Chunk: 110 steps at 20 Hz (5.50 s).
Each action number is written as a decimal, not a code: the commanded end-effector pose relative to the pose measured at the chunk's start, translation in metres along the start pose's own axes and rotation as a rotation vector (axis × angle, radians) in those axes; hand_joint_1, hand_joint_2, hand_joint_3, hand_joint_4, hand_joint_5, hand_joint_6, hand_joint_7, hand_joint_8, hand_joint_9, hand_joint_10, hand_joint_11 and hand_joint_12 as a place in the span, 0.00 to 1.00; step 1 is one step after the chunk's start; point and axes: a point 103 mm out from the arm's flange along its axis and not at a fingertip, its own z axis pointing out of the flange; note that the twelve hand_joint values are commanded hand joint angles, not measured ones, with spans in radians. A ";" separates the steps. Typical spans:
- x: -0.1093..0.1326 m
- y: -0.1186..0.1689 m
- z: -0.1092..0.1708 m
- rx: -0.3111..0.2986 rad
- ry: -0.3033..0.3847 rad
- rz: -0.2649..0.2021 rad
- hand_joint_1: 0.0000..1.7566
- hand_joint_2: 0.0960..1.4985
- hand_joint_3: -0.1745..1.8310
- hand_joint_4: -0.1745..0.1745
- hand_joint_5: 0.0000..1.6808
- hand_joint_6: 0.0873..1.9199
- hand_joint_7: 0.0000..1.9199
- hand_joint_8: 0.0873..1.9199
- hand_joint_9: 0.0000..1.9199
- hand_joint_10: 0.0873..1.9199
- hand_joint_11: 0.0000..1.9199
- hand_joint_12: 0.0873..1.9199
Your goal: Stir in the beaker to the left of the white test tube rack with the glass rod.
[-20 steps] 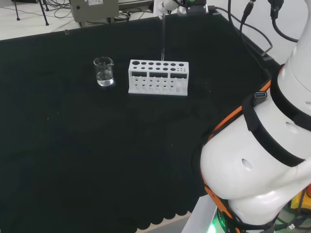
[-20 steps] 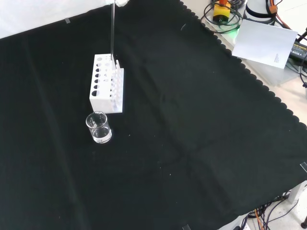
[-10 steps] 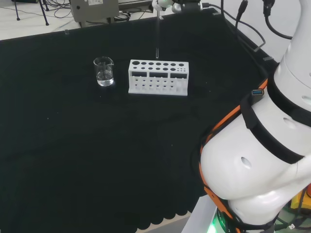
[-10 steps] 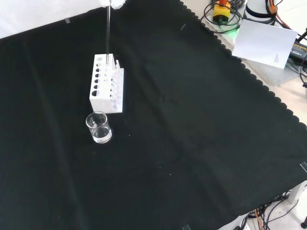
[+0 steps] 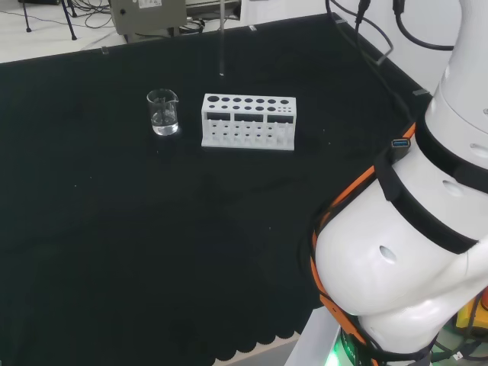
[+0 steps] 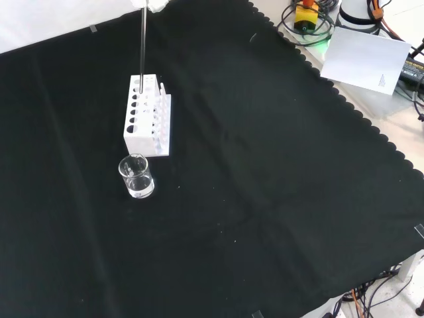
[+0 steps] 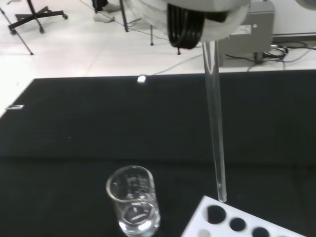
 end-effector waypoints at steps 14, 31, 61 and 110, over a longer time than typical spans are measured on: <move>0.041 0.022 0.000 0.021 0.027 -0.099 0.75 0.49 0.33 0.00 0.74 0.15 0.64 0.49 0.95 0.18 0.88 0.28; 0.070 0.049 0.010 0.035 0.046 -0.193 0.75 0.49 0.33 0.00 0.74 0.15 0.64 0.48 0.95 0.18 0.88 0.28; 0.056 0.109 0.065 0.074 0.096 -0.218 0.75 0.49 0.33 0.00 0.74 0.14 0.64 0.48 0.95 0.17 0.88 0.28; 0.064 0.135 0.157 0.212 0.124 -0.228 0.75 0.48 0.33 0.00 0.75 0.13 0.65 0.48 0.96 0.17 0.88 0.28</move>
